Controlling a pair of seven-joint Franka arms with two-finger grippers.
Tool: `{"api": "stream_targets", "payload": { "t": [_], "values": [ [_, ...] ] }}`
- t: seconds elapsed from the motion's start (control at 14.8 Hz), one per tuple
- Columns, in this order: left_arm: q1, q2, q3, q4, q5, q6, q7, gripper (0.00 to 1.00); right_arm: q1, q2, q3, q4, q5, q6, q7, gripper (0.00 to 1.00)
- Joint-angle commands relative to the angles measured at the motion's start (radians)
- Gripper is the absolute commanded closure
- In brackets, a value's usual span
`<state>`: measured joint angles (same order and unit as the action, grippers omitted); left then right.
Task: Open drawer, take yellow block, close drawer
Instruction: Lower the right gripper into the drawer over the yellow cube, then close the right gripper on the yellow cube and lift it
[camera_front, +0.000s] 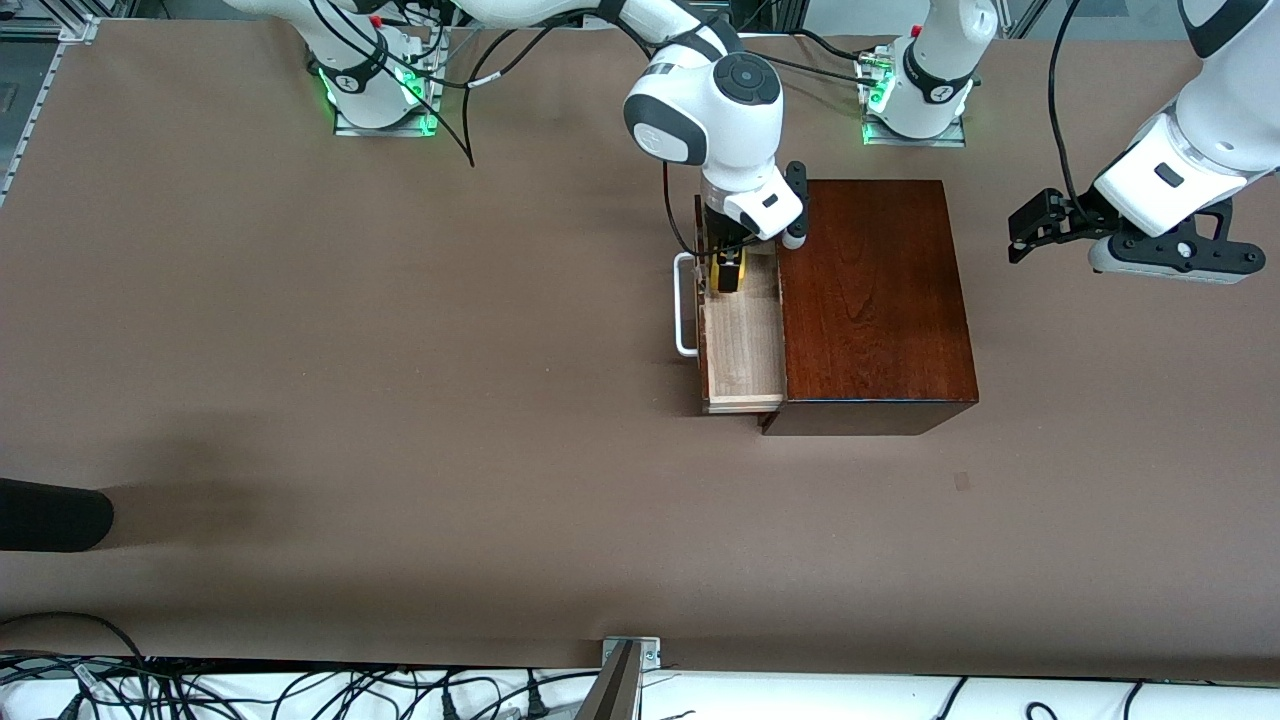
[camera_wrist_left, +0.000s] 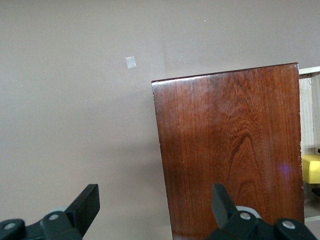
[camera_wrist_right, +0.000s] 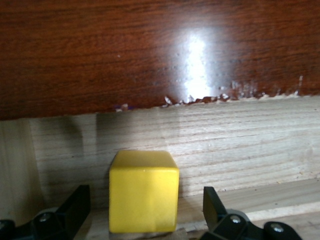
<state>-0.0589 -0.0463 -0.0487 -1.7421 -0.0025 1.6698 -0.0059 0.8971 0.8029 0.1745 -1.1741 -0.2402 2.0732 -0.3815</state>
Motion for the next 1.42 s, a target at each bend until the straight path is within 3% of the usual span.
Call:
{"api": "stream_targets", "payload": {
  "t": [0.0, 0.2, 0.27, 0.4, 0.47, 0.54, 0.61, 0.88, 1.08, 1.35],
  "values": [
    [-0.002, -0.004, -0.002, 0.019, 0.021, -0.022, 0.011, 0.0, 0.014, 0.035, -0.009, 0.041, -0.014, 0.007, -0.011, 0.0],
    [-0.002, -0.004, -0.002, 0.019, 0.021, -0.022, 0.012, 0.0, 0.022, 0.05, -0.012, 0.041, -0.022, 0.025, -0.005, 0.0],
    [-0.002, -0.004, -0.002, 0.019, 0.021, -0.022, 0.012, 0.0, 0.022, 0.053, -0.013, 0.041, -0.028, 0.027, -0.008, 0.07],
    [-0.002, -0.004, -0.002, 0.019, 0.021, -0.022, 0.012, 0.0, 0.023, 0.056, -0.012, 0.041, -0.042, 0.027, -0.005, 0.41],
    [-0.004, -0.004, -0.002, 0.019, 0.021, -0.024, 0.012, 0.0, 0.022, 0.055, -0.012, 0.041, -0.042, 0.025, -0.003, 0.7],
    [-0.002, -0.004, -0.002, 0.019, 0.021, -0.022, 0.012, 0.0, 0.022, 0.052, -0.012, 0.042, -0.042, 0.024, 0.003, 0.89],
    [-0.002, -0.004, -0.002, 0.019, 0.021, -0.022, 0.012, 0.0, 0.022, 0.048, -0.013, 0.044, -0.042, 0.024, 0.004, 1.0],
    [-0.004, -0.004, -0.002, 0.021, 0.021, -0.022, 0.012, 0.0, 0.019, 0.042, -0.012, 0.093, -0.036, -0.011, 0.001, 1.0],
    [-0.004, -0.004, -0.003, 0.024, 0.021, -0.024, 0.012, 0.0, 0.013, 0.027, -0.004, 0.178, -0.025, -0.119, 0.003, 1.0],
    [-0.004, -0.004, -0.003, 0.024, 0.021, -0.024, 0.015, 0.0, -0.049, -0.062, -0.01, 0.194, 0.054, -0.185, 0.003, 1.0]
  ]
}}
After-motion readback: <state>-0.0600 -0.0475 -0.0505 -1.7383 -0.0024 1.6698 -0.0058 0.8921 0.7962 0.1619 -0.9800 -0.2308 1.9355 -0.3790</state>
